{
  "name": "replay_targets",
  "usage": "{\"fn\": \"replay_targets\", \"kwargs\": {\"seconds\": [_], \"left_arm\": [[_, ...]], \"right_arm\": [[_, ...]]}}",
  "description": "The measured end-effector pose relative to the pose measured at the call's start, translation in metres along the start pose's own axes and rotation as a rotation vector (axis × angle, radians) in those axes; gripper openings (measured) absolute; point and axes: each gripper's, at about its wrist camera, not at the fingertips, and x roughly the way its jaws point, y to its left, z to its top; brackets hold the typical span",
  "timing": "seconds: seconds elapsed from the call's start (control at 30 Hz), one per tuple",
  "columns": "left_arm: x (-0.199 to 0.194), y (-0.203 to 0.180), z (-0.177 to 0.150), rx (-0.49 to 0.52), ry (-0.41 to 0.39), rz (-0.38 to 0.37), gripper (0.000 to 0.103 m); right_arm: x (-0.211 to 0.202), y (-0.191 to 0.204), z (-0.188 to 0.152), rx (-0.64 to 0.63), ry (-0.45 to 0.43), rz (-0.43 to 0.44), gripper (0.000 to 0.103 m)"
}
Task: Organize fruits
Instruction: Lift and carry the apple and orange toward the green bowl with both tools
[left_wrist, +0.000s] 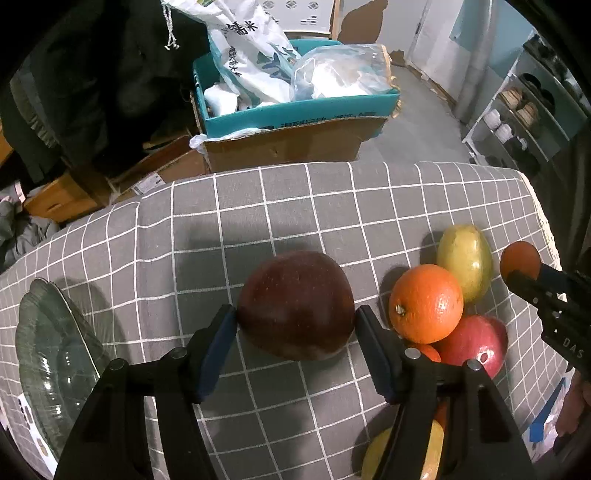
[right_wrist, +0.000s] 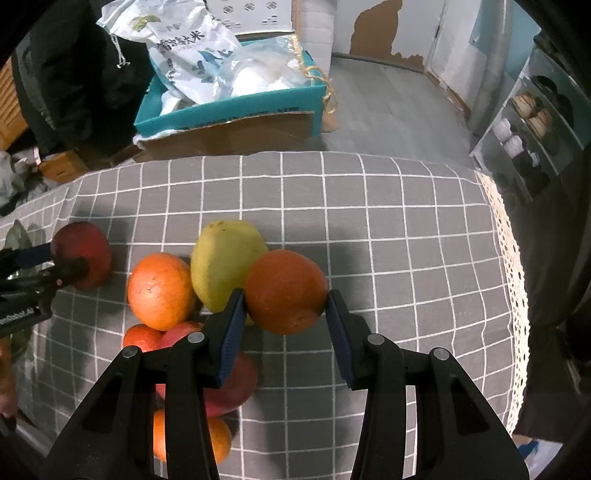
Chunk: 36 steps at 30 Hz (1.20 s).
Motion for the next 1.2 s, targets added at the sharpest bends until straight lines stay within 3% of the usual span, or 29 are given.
{"fn": "replay_targets", "kwargs": {"seconds": [0.13, 0.37, 0.87, 1.2], "left_arm": [[0.001, 0.0, 0.001, -0.002, -0.003, -0.005, 0.069], [0.022, 0.0, -0.004, -0.036, 0.07, -0.084, 0.075], [0.024, -0.008, -0.005, 0.003, 0.038, -0.064, 0.074], [0.003, -0.005, -0.016, 0.017, 0.003, -0.018, 0.074]], "right_arm": [[-0.003, 0.003, -0.001, 0.0, -0.002, 0.006, 0.043], [0.0, -0.006, -0.006, 0.022, 0.012, 0.01, 0.043], [0.005, -0.007, -0.006, 0.022, 0.016, 0.017, 0.043], [-0.009, 0.004, -0.003, -0.001, -0.018, 0.025, 0.043]]}}
